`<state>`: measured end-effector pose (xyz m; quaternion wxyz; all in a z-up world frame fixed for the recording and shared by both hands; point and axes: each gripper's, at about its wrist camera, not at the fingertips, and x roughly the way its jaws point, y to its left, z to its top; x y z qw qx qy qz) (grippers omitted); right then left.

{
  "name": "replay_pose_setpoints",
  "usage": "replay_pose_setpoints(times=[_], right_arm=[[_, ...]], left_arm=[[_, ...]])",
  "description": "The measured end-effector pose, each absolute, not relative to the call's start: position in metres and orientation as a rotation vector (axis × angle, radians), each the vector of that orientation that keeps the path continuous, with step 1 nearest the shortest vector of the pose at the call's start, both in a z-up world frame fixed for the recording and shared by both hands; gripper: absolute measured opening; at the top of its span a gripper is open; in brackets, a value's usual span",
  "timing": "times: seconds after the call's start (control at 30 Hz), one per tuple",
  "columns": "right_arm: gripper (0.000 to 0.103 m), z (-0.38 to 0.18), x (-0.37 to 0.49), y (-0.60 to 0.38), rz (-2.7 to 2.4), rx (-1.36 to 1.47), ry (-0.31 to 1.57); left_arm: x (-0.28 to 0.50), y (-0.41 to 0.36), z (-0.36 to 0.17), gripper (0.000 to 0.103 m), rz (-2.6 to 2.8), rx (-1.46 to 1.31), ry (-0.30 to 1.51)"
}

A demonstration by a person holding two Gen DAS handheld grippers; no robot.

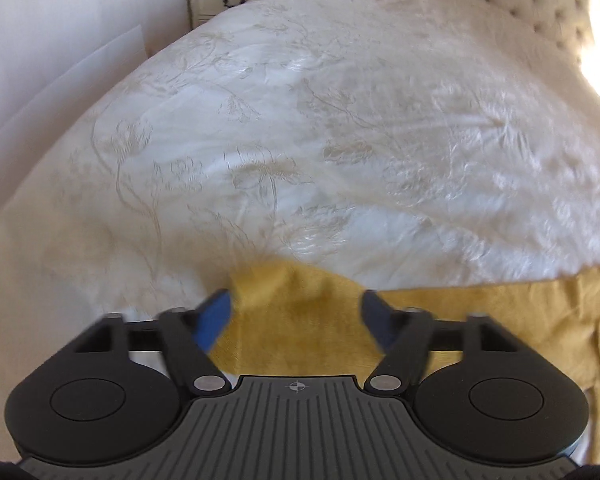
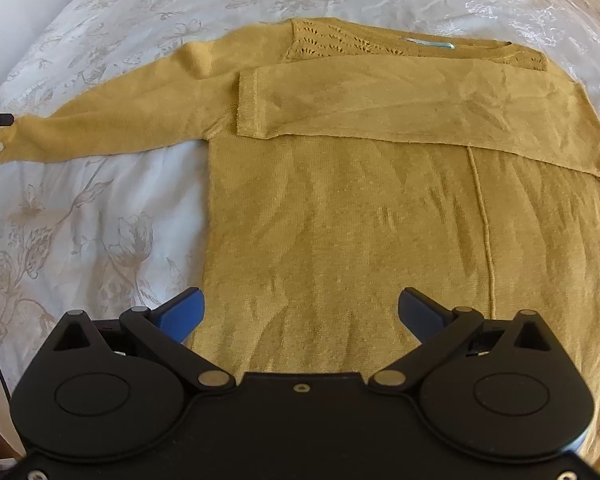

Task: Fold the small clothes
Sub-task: 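Lift the held sleeve and carry it across the sweater body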

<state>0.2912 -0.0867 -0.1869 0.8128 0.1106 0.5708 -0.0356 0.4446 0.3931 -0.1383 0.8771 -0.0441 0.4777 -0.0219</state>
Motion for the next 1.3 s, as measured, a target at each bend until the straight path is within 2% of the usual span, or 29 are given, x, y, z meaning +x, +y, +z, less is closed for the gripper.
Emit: replay_pose_setpoints(times=[0.27, 0.53, 0.57, 0.6, 0.63, 0.67, 0.8, 1.0, 1.3], right_arm=[[0.102, -0.190, 0.297, -0.081, -0.044, 0.191, 1.246], [0.102, -0.184, 0.307, -0.078, -0.023, 0.183, 1.227], [0.102, -0.183, 0.308, -0.078, -0.022, 0.182, 1.226], [0.102, -0.183, 0.308, -0.079, -0.020, 0.181, 1.225], [0.102, -0.183, 0.308, -0.079, -0.019, 0.179, 1.225], [0.102, -0.182, 0.308, -0.079, -0.018, 0.179, 1.223], [0.102, -0.181, 0.303, -0.084, -0.020, 0.194, 1.214], [0.102, -0.185, 0.292, -0.098, -0.003, 0.219, 1.214], [0.102, -0.181, 0.268, -0.141, 0.049, 0.265, 1.163]], left_arm=[[0.401, 0.399, -0.171, 0.075, 0.022, -0.400, 1.004], [0.414, 0.418, -0.197, 0.073, 0.060, -0.679, 0.929], [0.419, 0.418, -0.197, 0.066, 0.056, -0.683, 0.926], [0.423, 0.418, -0.197, 0.054, 0.054, -0.680, 0.926], [0.426, 0.417, -0.197, 0.015, 0.073, -0.664, 0.930], [0.428, 0.416, -0.195, 0.003, 0.111, -0.650, 0.935], [0.425, 0.412, -0.177, 0.003, 0.071, -0.688, 0.858], [0.421, 0.374, -0.111, 0.003, -0.044, -0.580, 0.756], [0.405, 0.245, -0.010, 0.003, -0.295, -0.450, 0.584]])
